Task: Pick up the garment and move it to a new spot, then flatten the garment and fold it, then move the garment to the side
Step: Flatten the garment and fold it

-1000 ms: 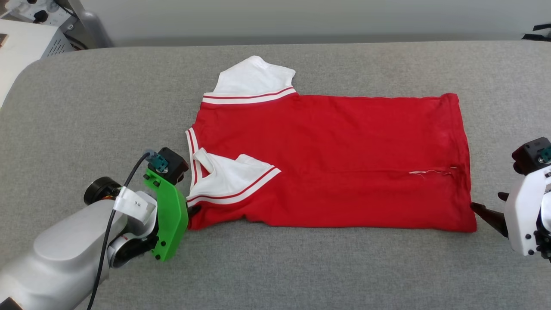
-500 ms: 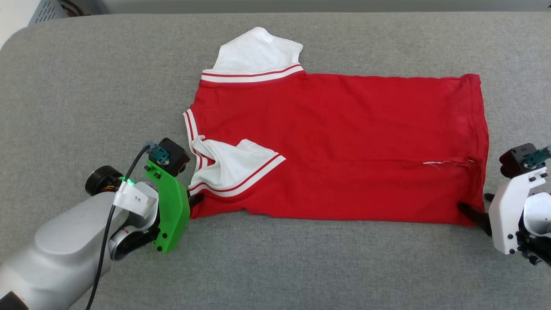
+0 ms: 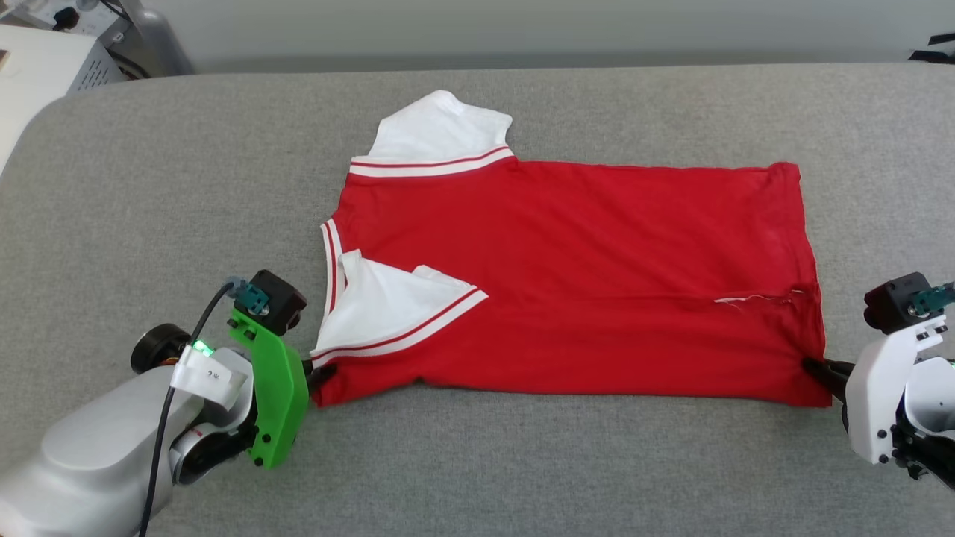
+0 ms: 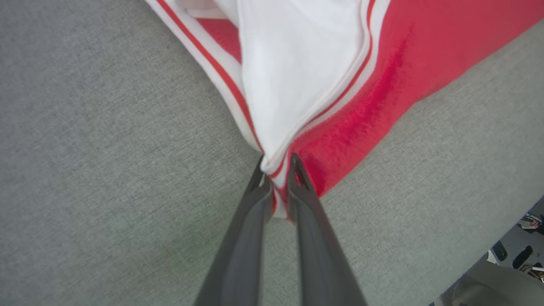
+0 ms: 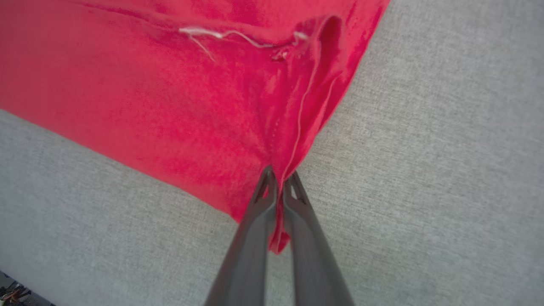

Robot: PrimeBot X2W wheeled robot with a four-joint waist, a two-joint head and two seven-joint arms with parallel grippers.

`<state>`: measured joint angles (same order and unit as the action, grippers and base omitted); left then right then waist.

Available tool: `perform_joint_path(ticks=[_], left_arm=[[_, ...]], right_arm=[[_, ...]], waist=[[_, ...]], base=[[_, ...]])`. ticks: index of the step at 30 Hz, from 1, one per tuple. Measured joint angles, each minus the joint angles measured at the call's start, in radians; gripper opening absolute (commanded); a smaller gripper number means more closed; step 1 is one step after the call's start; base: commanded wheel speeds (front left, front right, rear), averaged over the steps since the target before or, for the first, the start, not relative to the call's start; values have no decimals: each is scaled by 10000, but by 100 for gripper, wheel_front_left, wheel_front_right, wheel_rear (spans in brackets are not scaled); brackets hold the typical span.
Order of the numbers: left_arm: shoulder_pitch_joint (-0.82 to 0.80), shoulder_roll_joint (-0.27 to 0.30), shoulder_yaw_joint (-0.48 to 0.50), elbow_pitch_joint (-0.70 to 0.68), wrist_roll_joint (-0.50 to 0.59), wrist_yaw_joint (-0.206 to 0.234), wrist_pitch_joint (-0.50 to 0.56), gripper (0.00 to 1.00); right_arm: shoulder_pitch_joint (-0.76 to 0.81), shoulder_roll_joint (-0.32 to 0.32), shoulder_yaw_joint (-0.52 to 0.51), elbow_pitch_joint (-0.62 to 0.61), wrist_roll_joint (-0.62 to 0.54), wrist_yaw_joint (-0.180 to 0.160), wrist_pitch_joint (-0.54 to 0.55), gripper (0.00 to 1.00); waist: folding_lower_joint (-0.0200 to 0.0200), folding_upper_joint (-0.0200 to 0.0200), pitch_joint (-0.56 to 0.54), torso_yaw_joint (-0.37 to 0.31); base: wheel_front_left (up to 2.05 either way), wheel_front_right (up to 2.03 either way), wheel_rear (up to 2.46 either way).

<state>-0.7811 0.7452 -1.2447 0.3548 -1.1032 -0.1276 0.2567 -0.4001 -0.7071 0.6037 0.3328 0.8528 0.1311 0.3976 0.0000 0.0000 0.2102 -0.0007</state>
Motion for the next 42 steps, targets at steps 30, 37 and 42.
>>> perform_joint_path(ticks=[30,37,42], left_arm=[[1969,786,-140,-1448,-621,1024,82,0],[2052,642,-84,-1030,-462,1009,-535,100],[2004,1076,69,-1522,-86,1283,-777,100]], right_arm=[[2938,282,-1983,-1166,-2,4,612,0],[2921,673,-2050,-610,-487,12,-107,100],[2967,646,-2571,-984,-1011,6,-853,100]], waist=[[0,0,-607,-184],[0,0,-627,-157],[0,0,-928,-122]], base=[[0,0,0],[0,0,0],[0,0,0]])
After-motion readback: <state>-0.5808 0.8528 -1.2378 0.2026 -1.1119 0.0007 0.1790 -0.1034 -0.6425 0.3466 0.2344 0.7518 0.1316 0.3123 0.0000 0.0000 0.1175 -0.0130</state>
